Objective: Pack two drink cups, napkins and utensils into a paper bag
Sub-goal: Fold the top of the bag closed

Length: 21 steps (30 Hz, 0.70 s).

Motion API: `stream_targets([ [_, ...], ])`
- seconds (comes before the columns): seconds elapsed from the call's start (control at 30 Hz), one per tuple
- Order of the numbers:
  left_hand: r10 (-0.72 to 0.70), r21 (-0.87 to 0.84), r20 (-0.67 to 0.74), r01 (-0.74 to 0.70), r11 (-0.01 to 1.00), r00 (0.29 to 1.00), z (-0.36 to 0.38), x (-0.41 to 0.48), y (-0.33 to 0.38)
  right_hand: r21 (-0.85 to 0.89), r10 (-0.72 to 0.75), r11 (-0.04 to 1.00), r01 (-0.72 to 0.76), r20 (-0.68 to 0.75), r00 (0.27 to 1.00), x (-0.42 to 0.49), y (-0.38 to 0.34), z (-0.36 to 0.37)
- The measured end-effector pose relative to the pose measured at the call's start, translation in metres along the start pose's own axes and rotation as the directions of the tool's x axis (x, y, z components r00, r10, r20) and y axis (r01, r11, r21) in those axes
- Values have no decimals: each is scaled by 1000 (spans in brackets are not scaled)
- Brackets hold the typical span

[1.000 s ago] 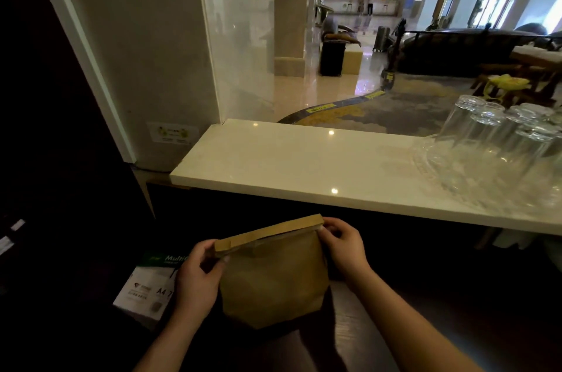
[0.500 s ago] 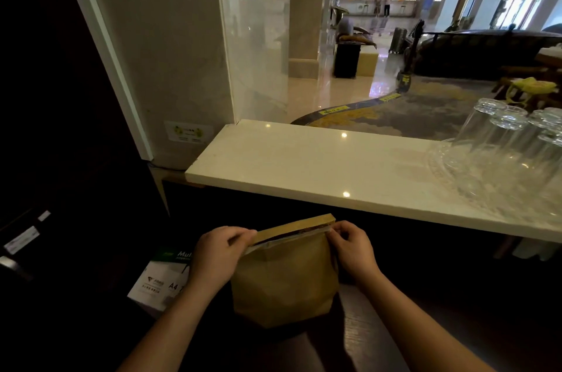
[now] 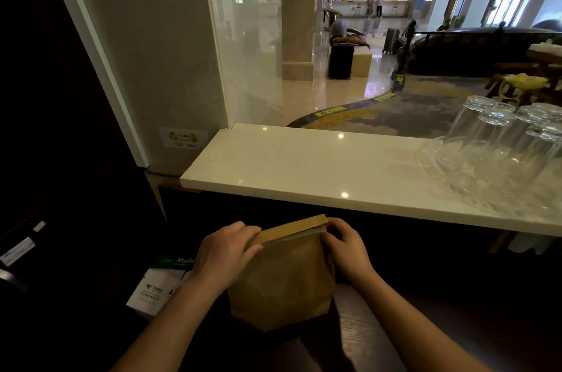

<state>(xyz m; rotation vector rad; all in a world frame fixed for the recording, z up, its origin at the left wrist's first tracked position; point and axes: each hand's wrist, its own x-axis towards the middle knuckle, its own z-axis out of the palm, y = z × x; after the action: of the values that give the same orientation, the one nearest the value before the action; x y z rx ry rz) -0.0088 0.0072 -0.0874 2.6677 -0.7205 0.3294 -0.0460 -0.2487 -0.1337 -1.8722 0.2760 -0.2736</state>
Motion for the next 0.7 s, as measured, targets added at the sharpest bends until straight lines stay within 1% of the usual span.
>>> stream_targets([
  [0.07,6,-2,4,-6,1000,1000,1,-1,1,118,25,992,-32,57,998,-5,1,-1],
  [0.1,5,-7,5,-5,1000,1000,1,-2,2,137,22,990,-33,77,997,-7,1,0],
  [0.17,-8,-30,6,8,1000,1000,1,-3,4,139,-5,990,-6,76,997,-10,1,0],
  [0.27,-42,-77,15,43,996,999,0,-4,6,94,-27,995,25,19,999,-6,-2,2],
  [0.43,-104,-110,28,106,988,994,1,-3,8,98,17,995,-19,18,1000,-4,-7,3],
  [0.5,-128,-119,40,132,984,991,3,-3,8,126,23,992,-27,35,999,-5,-6,0],
  [0.63,-145,-149,45,150,977,988,6,-3,7,272,39,961,-56,67,997,-13,-2,-9],
  [0.7,-148,-152,40,152,977,988,6,-2,7,277,24,960,-49,92,995,-15,-1,-12],
])
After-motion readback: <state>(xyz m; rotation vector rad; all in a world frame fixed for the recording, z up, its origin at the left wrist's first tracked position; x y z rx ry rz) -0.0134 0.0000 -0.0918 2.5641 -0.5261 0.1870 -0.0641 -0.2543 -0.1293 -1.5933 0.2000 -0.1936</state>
